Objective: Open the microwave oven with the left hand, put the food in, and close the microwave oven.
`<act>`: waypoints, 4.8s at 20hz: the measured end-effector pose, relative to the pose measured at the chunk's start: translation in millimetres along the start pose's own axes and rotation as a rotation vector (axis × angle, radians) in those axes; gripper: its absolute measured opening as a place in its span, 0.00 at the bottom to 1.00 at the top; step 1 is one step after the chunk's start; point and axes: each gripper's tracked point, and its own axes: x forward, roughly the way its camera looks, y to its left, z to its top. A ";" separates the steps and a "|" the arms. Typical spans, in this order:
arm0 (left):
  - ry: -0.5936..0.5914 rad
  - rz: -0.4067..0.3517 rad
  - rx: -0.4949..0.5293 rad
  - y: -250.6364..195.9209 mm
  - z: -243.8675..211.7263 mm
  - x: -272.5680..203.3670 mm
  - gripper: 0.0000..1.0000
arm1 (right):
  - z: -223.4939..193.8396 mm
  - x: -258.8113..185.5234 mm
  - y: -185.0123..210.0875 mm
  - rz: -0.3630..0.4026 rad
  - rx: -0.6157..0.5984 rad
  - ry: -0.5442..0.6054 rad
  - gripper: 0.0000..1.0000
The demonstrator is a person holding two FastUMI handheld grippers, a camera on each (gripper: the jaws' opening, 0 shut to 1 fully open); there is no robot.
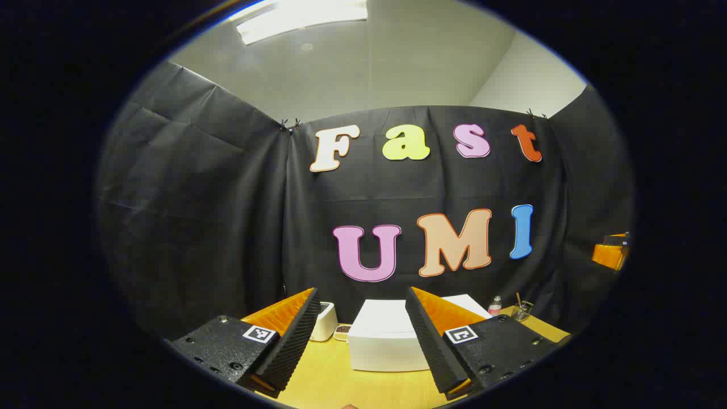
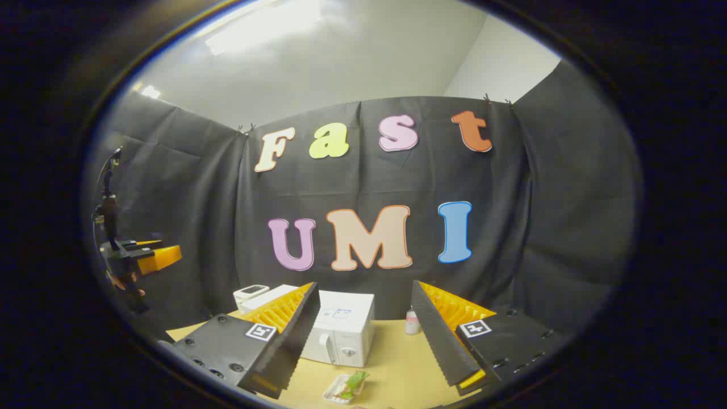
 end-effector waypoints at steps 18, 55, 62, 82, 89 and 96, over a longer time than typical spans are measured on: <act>-0.016 -0.038 0.010 -12.0 -7.3 -10.5 0.92 | 4.1 -3.1 -7.2 0.018 0.045 -0.001 0.94; 0.267 -0.404 -0.008 -252.6 -376.8 85.8 0.95 | -23.9 -34.6 -19.7 0.060 -0.006 -0.012 0.94; 0.263 -0.411 0.004 -267.6 -393.2 113.5 0.87 | -20.2 -50.1 -8.5 0.079 -0.061 -0.047 0.94; 0.232 -0.430 -0.009 -270.5 -389.1 128.5 0.29 | -58.7 -40.6 9.7 0.167 -0.033 0.027 0.94; 0.243 -0.411 -0.008 -268.3 -387.9 126.0 0.24 | -68.9 -38.5 15.0 0.197 0.029 0.060 0.95; 0.248 -0.360 -0.075 -266.5 -388.0 124.2 0.17 | -81.2 -34.8 15.1 0.193 0.061 0.092 0.95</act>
